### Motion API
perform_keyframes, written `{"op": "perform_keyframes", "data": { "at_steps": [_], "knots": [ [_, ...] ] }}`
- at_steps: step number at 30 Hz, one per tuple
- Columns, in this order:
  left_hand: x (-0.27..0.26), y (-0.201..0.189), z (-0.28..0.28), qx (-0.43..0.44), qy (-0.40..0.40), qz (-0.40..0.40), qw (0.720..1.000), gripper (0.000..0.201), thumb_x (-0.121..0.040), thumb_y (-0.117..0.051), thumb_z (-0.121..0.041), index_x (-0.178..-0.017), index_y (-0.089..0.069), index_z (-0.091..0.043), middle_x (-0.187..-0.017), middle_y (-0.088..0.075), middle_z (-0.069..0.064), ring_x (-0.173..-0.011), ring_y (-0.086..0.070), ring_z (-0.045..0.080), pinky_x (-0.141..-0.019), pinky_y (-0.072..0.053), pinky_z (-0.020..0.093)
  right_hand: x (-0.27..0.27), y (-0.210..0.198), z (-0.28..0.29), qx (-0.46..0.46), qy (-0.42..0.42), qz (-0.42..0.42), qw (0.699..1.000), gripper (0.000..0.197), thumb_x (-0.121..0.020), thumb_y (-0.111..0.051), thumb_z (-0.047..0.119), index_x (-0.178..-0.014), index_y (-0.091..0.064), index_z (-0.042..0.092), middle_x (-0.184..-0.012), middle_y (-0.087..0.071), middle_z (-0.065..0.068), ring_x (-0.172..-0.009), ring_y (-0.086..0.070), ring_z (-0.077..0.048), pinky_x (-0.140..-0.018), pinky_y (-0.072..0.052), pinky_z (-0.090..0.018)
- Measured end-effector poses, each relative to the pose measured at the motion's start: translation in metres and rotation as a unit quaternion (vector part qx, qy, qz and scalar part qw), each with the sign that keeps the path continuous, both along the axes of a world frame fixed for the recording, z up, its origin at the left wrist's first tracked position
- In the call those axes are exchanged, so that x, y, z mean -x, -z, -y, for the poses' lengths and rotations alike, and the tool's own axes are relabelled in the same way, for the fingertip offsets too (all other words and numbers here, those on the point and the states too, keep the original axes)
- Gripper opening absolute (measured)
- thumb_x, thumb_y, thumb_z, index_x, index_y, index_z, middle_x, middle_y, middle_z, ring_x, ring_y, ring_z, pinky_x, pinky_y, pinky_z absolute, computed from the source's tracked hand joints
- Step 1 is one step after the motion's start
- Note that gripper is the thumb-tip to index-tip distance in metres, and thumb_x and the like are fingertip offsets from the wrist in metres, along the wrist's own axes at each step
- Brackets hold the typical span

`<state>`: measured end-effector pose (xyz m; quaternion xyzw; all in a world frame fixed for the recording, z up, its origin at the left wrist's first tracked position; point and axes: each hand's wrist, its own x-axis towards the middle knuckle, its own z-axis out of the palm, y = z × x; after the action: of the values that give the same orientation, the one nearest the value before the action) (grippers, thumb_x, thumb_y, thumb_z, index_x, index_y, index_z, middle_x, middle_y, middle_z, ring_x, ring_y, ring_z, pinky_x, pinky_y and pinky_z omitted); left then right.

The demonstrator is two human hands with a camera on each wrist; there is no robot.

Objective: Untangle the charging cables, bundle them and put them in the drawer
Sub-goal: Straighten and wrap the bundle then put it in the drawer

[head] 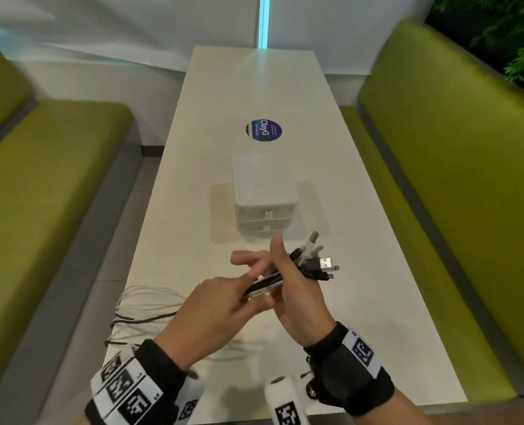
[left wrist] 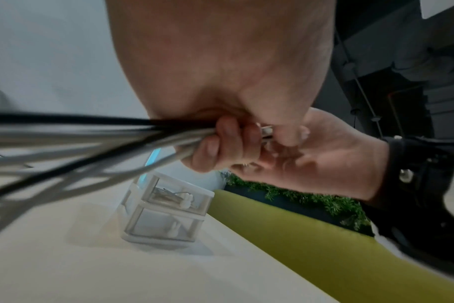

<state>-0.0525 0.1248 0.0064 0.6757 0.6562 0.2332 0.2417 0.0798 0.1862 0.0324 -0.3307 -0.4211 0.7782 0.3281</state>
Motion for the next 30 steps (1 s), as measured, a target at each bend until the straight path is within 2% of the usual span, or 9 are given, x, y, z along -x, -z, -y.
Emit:
{"op": "perform_keyframes", "data": {
  "at_steps": [3, 6, 8, 9, 12, 18, 23, 27, 30],
  "knots": [
    [-0.008, -0.001, -0.006, 0.0, -0.026, -0.036, 0.999, 0.058, -0.081, -0.027, -0.077, -0.103, -0.063, -0.037, -0.068, -0.063, -0.004, -0.066, -0.059, 0.015, -0.061, -0.044, 0.03, -0.004, -0.007, -0.003, 0.045, 0.01, -0.056, 0.997, 0.051, -0.083, -0.05, 0.049, -0.052, -0.053, 0.008, -0.077, -0.072, -0.014, -0.089, -0.068, -0.027, -0.082, -0.054, -0.034],
    [-0.02, -0.003, -0.007, 0.034, -0.037, -0.004, 0.999, 0.05, -0.082, -0.043, -0.071, -0.097, -0.066, -0.029, -0.065, -0.062, -0.001, -0.06, -0.055, 0.011, -0.056, -0.039, 0.023, -0.012, -0.006, -0.003, 0.071, 0.043, -0.088, 0.993, 0.058, -0.085, -0.049, 0.048, -0.041, -0.037, 0.014, -0.047, -0.05, -0.006, -0.066, -0.066, -0.024, -0.079, -0.053, -0.035],
    [-0.029, -0.003, -0.008, 0.049, -0.025, 0.015, 0.998, 0.046, -0.085, -0.053, -0.061, -0.082, -0.065, -0.017, -0.055, -0.053, -0.001, -0.051, -0.043, 0.011, -0.051, -0.031, 0.023, -0.022, -0.006, -0.004, 0.09, 0.049, -0.119, 0.988, 0.06, -0.088, -0.05, 0.047, -0.042, -0.029, 0.014, -0.041, -0.034, -0.004, -0.041, -0.045, -0.019, -0.054, -0.047, -0.03],
    [-0.034, -0.003, -0.007, 0.057, -0.019, 0.025, 0.998, 0.052, -0.084, -0.055, -0.06, -0.069, -0.058, -0.011, -0.051, -0.046, -0.001, -0.048, -0.037, 0.011, -0.05, -0.027, 0.025, -0.029, -0.004, -0.004, 0.098, 0.049, -0.134, 0.985, 0.062, -0.09, -0.051, 0.046, -0.045, -0.023, 0.014, -0.04, -0.027, -0.002, -0.036, -0.031, -0.016, -0.044, -0.036, -0.028],
    [-0.051, -0.007, -0.001, 0.072, -0.001, 0.058, 0.996, 0.057, -0.086, -0.056, -0.057, -0.057, -0.038, -0.011, -0.049, -0.029, -0.005, -0.047, -0.025, 0.01, -0.05, -0.02, 0.027, -0.049, -0.004, -0.005, 0.118, 0.05, -0.182, 0.975, 0.063, -0.094, -0.05, 0.046, -0.052, -0.013, 0.017, -0.042, -0.014, 0.001, -0.038, -0.008, -0.013, -0.041, -0.012, -0.026],
    [-0.066, -0.017, 0.0, 0.104, 0.004, 0.063, 0.993, 0.052, -0.087, -0.056, -0.054, -0.059, -0.035, -0.017, -0.053, -0.032, -0.004, -0.049, -0.026, 0.009, -0.051, -0.022, 0.028, -0.075, -0.01, -0.007, 0.11, 0.055, -0.217, 0.968, 0.061, -0.09, -0.052, 0.046, -0.051, -0.013, 0.02, -0.045, -0.005, 0.002, -0.04, -0.001, -0.014, -0.042, -0.006, -0.027],
    [-0.063, -0.019, -0.005, 0.117, 0.022, 0.026, 0.992, 0.052, -0.084, -0.055, -0.061, -0.057, -0.039, -0.019, -0.049, -0.034, -0.01, -0.047, -0.029, 0.007, -0.049, -0.024, 0.023, -0.09, -0.012, -0.019, 0.042, 0.029, -0.111, 0.992, 0.058, -0.087, -0.053, 0.048, -0.054, -0.013, 0.02, -0.046, -0.007, 0.001, -0.041, -0.004, -0.015, -0.043, -0.008, -0.026],
    [-0.058, -0.016, -0.012, 0.148, 0.031, 0.017, 0.988, 0.049, -0.087, -0.054, -0.061, -0.06, -0.049, -0.02, -0.05, -0.045, -0.009, -0.045, -0.036, 0.006, -0.05, -0.03, 0.022, -0.104, -0.01, -0.029, -0.005, 0.033, -0.035, 0.999, 0.056, -0.087, -0.055, 0.047, -0.053, -0.019, 0.02, -0.044, -0.014, 0.003, -0.039, -0.008, -0.013, -0.044, -0.009, -0.027],
    [-0.066, -0.015, -0.016, 0.091, 0.079, -0.056, 0.991, 0.047, -0.092, -0.047, -0.057, -0.063, -0.05, -0.021, -0.049, -0.042, -0.006, -0.045, -0.038, 0.01, -0.05, -0.027, 0.024, -0.105, -0.013, -0.029, -0.084, 0.032, 0.072, 0.993, 0.054, -0.084, -0.058, 0.05, -0.051, -0.026, 0.022, -0.045, -0.02, 0.003, -0.039, -0.016, -0.013, -0.044, -0.014, -0.027]
  ]
}}
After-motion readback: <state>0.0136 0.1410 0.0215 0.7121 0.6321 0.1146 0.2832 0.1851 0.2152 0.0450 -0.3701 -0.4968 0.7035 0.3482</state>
